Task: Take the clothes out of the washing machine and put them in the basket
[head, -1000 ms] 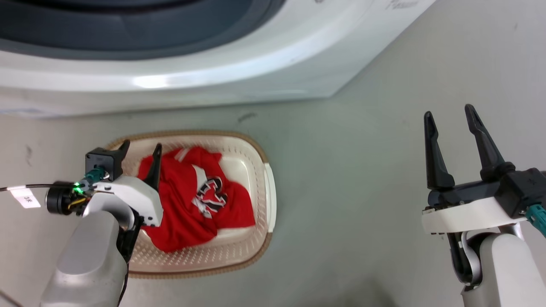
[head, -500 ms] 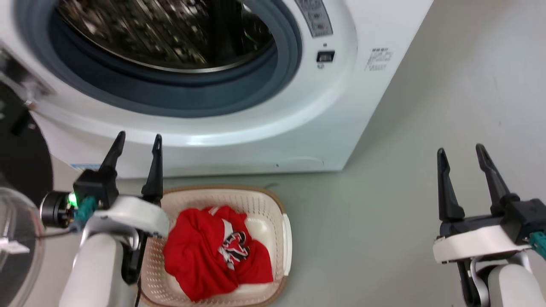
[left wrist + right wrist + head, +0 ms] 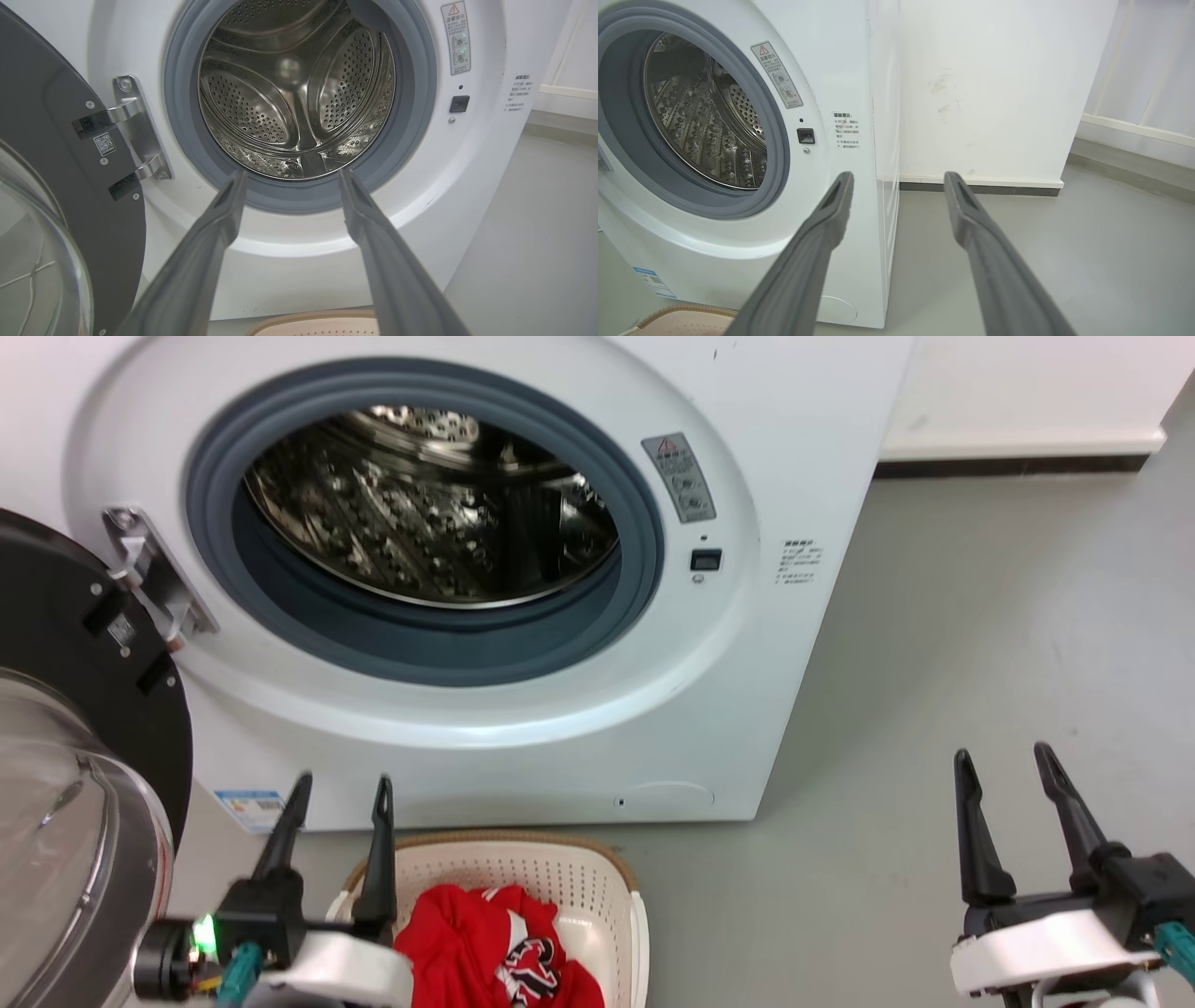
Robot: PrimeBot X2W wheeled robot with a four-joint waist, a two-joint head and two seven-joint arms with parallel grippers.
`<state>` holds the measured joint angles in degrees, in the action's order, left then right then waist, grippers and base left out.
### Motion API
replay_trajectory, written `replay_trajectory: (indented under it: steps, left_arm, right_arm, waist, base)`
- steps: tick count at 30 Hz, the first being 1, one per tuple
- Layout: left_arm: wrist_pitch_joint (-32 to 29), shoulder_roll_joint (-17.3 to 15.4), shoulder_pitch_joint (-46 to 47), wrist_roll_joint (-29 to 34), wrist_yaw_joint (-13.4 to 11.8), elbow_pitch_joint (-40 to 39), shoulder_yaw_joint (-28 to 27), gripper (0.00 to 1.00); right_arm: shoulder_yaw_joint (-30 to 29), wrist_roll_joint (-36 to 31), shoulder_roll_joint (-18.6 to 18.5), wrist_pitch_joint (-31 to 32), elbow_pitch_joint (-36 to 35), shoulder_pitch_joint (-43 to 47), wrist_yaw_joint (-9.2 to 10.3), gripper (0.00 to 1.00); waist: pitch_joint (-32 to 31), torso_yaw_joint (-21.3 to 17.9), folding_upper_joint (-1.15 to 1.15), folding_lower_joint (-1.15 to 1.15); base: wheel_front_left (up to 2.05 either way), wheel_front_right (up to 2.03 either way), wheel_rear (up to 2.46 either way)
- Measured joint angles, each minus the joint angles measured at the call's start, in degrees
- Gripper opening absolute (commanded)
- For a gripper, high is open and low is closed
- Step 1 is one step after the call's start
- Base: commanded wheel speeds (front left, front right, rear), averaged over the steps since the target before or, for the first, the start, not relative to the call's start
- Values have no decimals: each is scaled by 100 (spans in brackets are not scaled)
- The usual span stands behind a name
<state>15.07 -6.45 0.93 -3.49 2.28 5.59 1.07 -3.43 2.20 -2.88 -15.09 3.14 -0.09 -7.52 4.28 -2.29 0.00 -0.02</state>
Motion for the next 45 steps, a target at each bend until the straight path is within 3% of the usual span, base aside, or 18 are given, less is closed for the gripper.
replay_trajectory:
  steps: [14, 45]
  left_arm:
    - [0, 185, -570, 151, -90, -58, -63, 100]
    - [0, 257, -530, 333, -197, 111, -74, 100]
  right_arm:
    - [23, 10, -1, 0, -26, 419, 1, 100]
    - [129, -67, -1, 0, 7, 417, 1, 100]
  waist:
    - [-488, -91, 0, 1]
    - [-464, -138, 0, 2]
  base:
    - [0, 0, 0]
    - [0, 0, 0]
